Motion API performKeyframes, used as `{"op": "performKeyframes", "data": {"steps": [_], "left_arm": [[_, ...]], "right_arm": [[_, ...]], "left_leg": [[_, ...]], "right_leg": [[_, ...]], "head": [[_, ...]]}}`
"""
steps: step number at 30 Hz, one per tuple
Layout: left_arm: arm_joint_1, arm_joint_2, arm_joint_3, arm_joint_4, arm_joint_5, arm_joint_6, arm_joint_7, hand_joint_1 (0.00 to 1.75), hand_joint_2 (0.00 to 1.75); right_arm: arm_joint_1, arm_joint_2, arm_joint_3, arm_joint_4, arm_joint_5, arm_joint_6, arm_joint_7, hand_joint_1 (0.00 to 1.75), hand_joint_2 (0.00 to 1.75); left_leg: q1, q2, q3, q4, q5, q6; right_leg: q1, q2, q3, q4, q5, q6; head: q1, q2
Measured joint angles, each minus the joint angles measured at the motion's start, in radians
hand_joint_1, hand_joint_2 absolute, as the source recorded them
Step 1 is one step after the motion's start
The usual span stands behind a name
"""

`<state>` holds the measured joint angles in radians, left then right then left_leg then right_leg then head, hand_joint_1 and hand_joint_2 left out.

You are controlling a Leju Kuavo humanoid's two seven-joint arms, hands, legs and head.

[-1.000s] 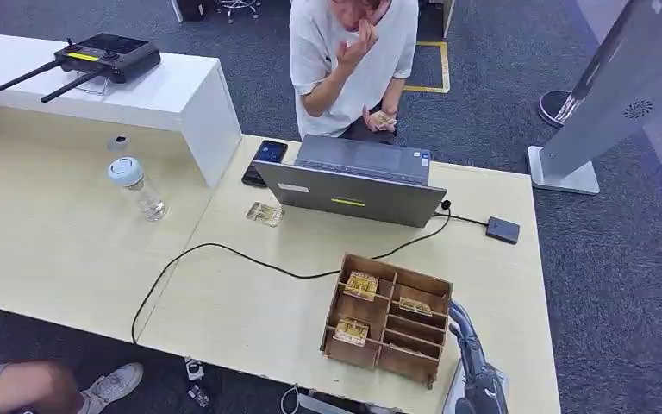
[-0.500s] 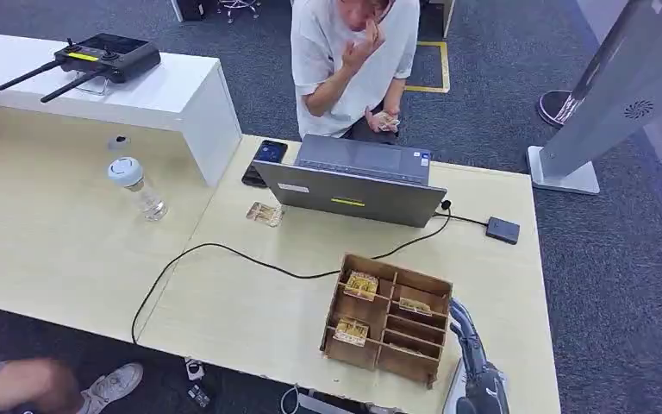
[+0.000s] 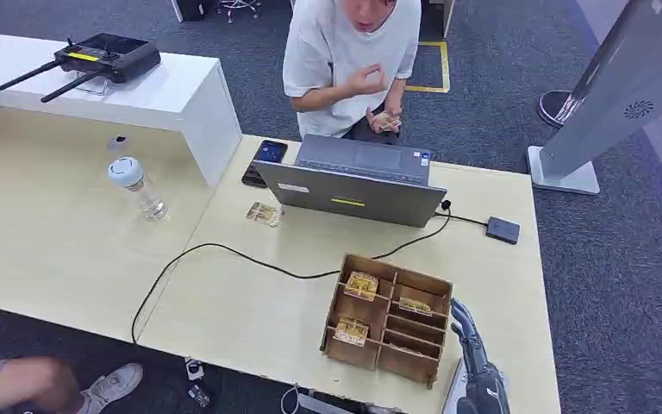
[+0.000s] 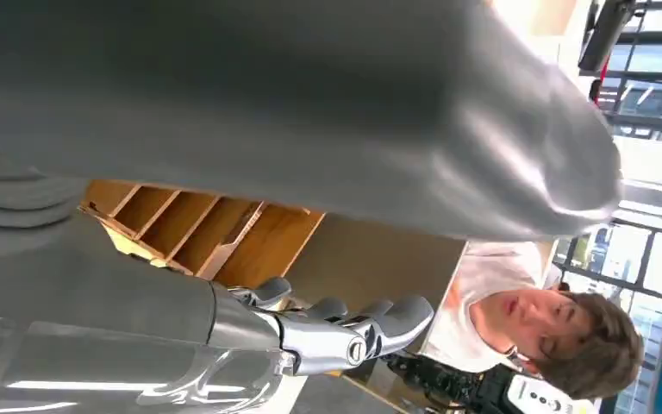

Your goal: Pass the card to the sensor for recognition and then transmit it.

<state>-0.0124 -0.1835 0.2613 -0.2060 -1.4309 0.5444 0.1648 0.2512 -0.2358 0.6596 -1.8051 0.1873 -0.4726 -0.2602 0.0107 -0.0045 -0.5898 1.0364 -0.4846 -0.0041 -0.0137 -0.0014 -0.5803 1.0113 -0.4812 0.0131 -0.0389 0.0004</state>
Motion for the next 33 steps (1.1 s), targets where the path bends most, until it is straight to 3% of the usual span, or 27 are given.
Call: {"op": "performKeyframes", "data": {"steps": [33], "left_arm": [[0.0, 0.001, 0.0, 0.0, 0.0, 0.003, -0.004, 0.0, 0.0]], "right_arm": [[-0.005, -0.007, 0.014, 0.002, -0.008, -0.009, 0.002, 0.0, 0.0]], "left_leg": [[0.0, 0.0, 0.0, 0.0, 0.0, 0.0]], "right_leg": [[0.0, 0.0, 0.0, 0.0, 0.0, 0.0]], "head": [[0.0, 0.0]]}}
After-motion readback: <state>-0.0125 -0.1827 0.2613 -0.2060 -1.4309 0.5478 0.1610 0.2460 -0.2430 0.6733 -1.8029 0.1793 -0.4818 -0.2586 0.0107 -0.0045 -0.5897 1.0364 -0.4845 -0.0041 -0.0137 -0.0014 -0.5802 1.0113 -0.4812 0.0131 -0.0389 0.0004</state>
